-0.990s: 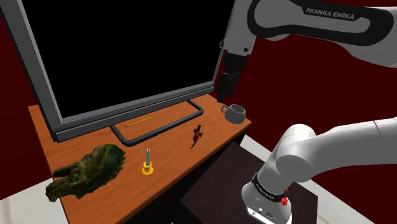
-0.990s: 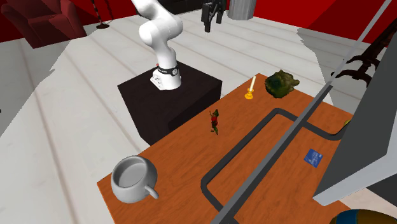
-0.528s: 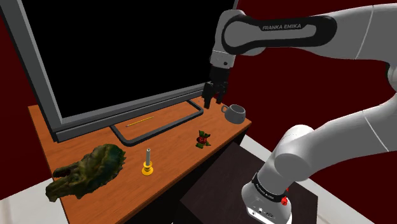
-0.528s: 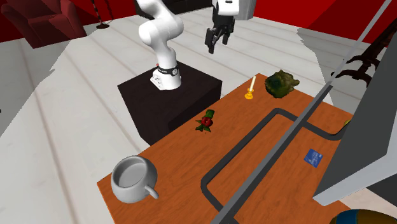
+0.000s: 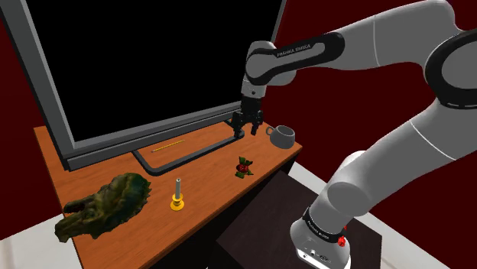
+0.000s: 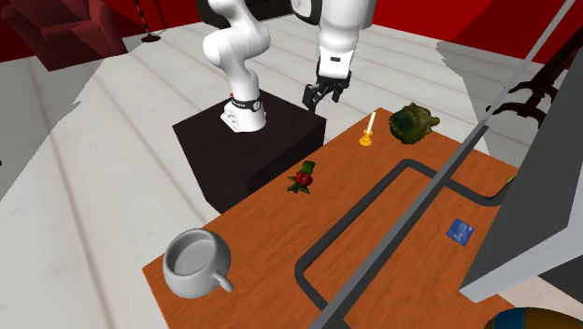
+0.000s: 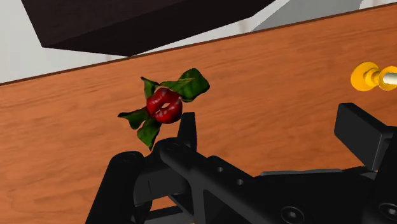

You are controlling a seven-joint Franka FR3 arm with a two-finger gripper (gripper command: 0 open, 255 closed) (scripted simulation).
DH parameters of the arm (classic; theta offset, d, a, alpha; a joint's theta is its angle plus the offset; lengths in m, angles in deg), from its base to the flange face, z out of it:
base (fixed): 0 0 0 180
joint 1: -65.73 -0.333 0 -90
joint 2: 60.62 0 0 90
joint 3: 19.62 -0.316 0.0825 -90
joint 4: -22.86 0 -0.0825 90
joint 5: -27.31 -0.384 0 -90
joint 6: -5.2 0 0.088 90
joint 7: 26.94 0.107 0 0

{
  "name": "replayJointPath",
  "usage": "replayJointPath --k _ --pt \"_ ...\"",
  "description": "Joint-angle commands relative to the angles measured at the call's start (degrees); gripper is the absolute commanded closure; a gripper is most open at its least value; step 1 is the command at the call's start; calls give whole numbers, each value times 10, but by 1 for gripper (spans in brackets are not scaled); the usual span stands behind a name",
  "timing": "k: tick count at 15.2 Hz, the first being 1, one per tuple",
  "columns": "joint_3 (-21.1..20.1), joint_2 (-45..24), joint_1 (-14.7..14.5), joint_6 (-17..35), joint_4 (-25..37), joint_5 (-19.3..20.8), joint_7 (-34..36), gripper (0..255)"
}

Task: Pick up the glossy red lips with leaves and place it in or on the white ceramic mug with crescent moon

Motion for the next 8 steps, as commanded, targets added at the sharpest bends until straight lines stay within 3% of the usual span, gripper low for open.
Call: replayJointPath --k 1,8 --pt "4 -47 6 30 10 -4 11 0" --pt "27 -193 30 112 50 -25 36 0"
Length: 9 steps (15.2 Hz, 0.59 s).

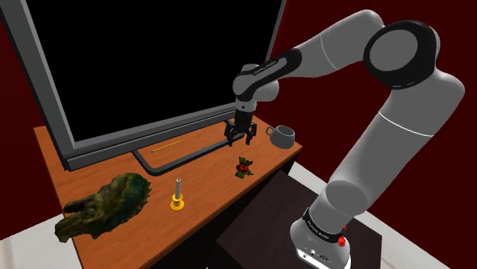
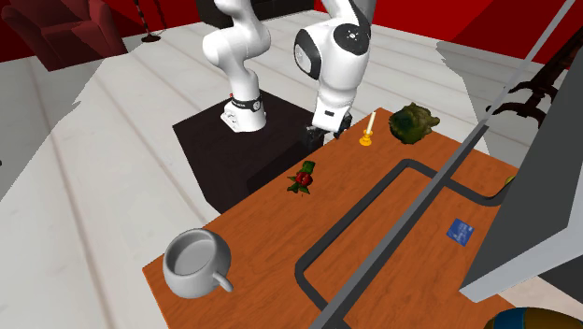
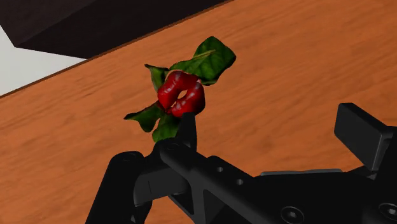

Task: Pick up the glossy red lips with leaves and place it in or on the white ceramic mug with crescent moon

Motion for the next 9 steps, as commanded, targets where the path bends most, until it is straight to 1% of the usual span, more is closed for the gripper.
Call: replayJointPath --k 1,6,9 --pt "7 -42 7 18 17 -8 7 0" --pt "21 -142 24 58 58 -32 16 0" --pt "17 -155 23 80 48 -39 12 0"
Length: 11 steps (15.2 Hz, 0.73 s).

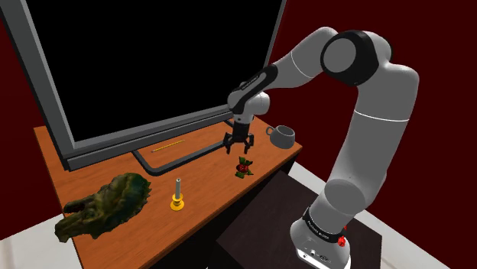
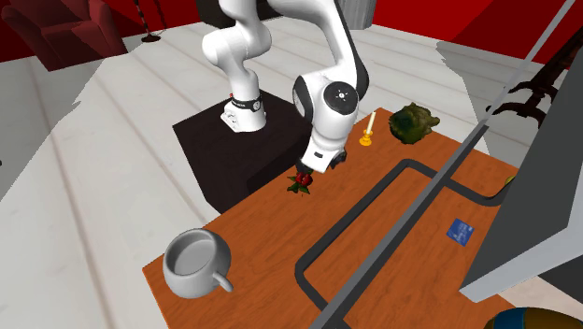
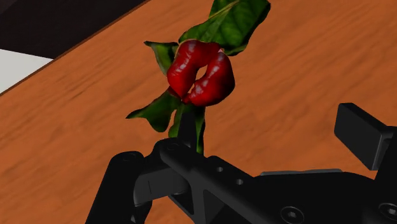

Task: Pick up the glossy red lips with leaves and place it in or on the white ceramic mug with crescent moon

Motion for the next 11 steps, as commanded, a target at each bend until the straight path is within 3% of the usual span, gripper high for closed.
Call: replayJointPath --k 1,5,11 --pt "-2 -10 0 16 -6 -5 -3 0" --pt "-6 -27 -1 42 -15 -13 -8 0" --pt "-6 -27 -1 42 -15 -13 -8 0"
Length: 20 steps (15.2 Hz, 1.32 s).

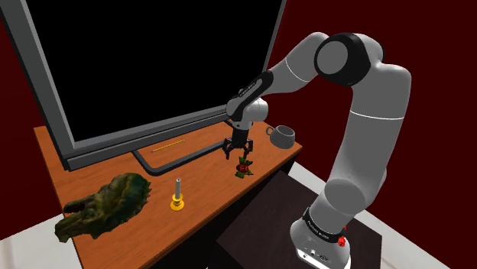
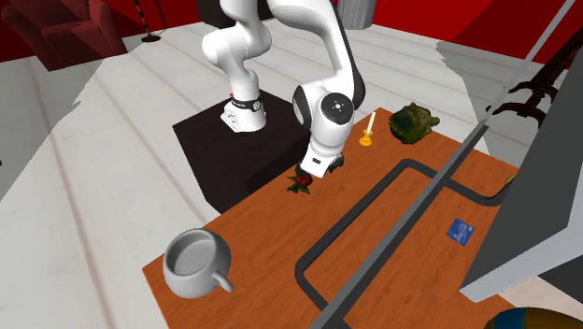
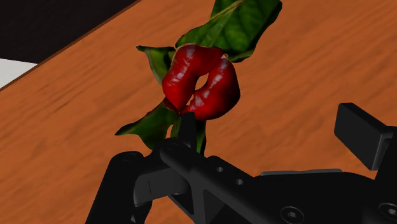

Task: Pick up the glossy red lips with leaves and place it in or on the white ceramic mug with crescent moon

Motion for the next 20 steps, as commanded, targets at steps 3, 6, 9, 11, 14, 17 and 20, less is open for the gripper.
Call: replayJointPath --k 3,6,9,11,14,17,20 --pt "0 0 0 0 0 0 0 255" --pt "0 0 0 0 0 0 0 255" --pt "0 0 0 0 0 0 0 255" --pt "0 0 0 0 0 0 0 255" --pt "33 30 -16 87 -60 5 122 0" --pt "81 63 -50 184 -132 40 288 0" --pt "72 38 -46 207 -131 22 275 0"
